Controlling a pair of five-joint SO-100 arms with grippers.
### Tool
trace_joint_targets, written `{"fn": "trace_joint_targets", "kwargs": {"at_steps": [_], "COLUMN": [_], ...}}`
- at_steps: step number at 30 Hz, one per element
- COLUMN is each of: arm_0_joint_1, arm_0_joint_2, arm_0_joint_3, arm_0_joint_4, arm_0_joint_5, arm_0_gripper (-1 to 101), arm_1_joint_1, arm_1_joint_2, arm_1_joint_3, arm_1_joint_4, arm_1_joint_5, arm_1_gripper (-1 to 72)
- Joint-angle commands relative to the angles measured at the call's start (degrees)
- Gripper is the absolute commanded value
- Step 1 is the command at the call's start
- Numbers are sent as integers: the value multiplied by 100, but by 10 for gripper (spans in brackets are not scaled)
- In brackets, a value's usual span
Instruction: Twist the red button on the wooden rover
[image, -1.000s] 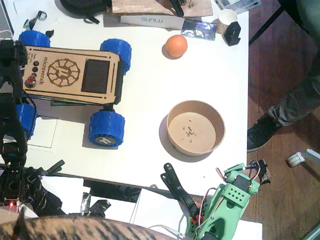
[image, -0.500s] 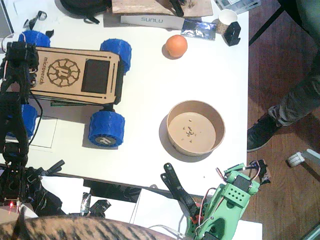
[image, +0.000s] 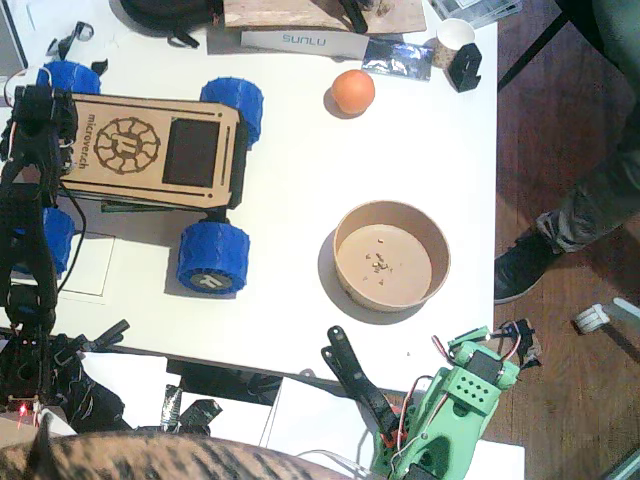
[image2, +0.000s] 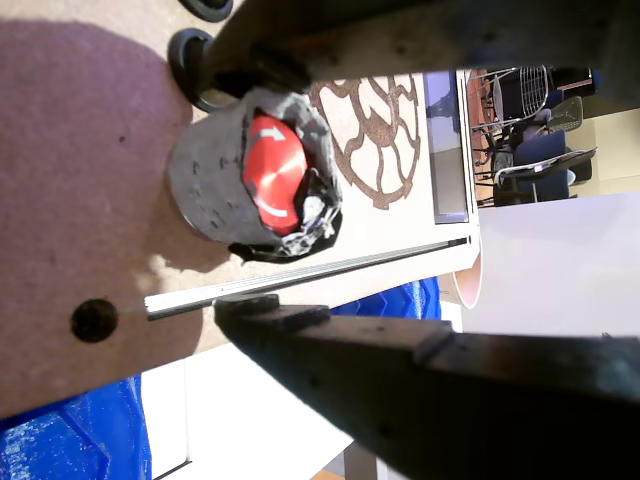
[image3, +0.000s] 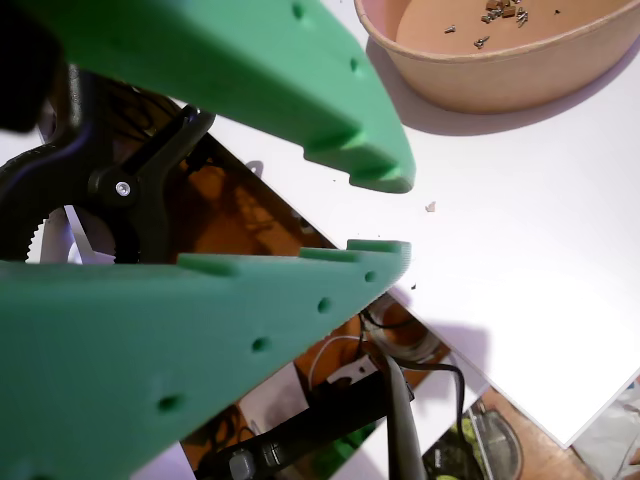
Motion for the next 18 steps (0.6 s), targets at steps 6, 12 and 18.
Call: {"fn": "trace_joint_targets", "kwargs": {"at_steps": [6,12,18], "arm_0_joint_1": [44,44,26], "arm_0_joint_2": [44,53,123], "arm_0_joint_3": [-272,-272,-272], "arm_0_joint_4": [-97,-105,-44], "arm_0_joint_5": [79,70,70], "arm_0_gripper": [221,19,3], "arm_1_joint_1": [-26,-26,-26], "arm_1_joint_2": [9,9,9], "arm_1_joint_3": [-26,-26,-26], "arm_1_joint_4": [62,62,62], "arm_1_joint_5": [-70,-70,-70], "arm_1_gripper": [25,25,25]}}
